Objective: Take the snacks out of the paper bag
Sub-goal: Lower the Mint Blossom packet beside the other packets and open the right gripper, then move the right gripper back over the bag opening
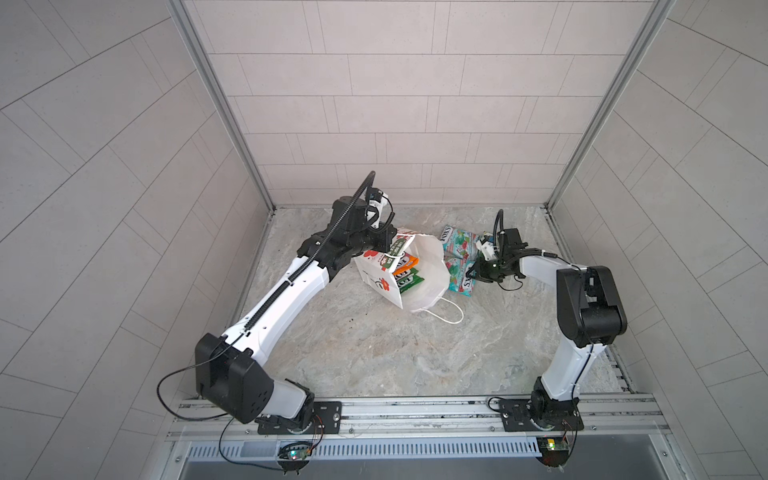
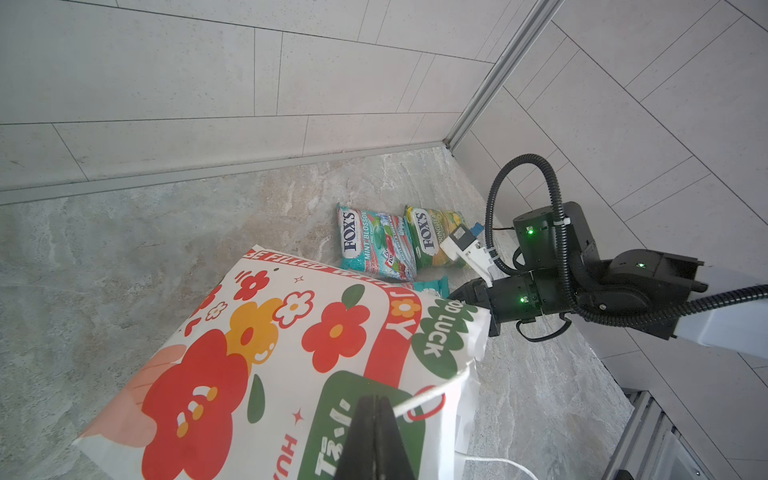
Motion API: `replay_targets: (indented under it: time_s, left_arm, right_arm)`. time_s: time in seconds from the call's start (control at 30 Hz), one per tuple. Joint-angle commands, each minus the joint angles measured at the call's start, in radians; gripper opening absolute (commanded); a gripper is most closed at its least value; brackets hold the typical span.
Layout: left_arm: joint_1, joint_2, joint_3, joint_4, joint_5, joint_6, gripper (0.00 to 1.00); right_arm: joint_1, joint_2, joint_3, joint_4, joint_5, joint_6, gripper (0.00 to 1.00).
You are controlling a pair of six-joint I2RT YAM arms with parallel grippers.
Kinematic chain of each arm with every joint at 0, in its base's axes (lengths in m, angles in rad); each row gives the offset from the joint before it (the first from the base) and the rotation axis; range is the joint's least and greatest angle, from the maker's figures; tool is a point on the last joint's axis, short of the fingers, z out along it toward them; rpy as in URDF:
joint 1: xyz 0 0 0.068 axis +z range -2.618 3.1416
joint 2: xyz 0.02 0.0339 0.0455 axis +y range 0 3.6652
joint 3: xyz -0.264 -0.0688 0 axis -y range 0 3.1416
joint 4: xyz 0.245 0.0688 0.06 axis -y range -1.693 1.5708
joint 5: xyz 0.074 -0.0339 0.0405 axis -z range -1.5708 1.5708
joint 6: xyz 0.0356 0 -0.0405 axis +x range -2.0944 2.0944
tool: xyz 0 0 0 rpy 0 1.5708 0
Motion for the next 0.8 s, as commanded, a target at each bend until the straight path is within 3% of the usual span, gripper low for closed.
replay_targets:
  time_s: [0.0, 0.2, 0.3, 0.47, 0.77]
  left_arm:
    - [0.002, -0.014, 0.009, -0.004, -0.017, 0.007, 0.0]
    - [0.002, -0.015, 0.009, -0.004, -0.016, 0.007, 0.0]
    - [0.002, -0.016, 0.009, -0.004, -0.014, 0.009, 0.0]
    - [0.002, -0.017, 0.01, -0.003, -0.011, 0.007, 0.0]
    - [0.001, -0.017, 0.009, -0.002, -0.009, 0.003, 0.0]
  right_arm:
    - [-0.007, 0.012, 0.033, -0.073, 0.074, -0.032, 0.33]
    - [-0.007, -0.085, 0.01, -0.082, 0.171, -0.015, 0.5]
    - [-0.007, -0.178, -0.025, -0.086, 0.227, 0.007, 0.51]
    - [-0.007, -0.353, -0.096, -0.095, 0.218, 0.067, 0.51]
    - [0.054, -0.767, -0.279, -0.005, 0.167, 0.326, 0.51]
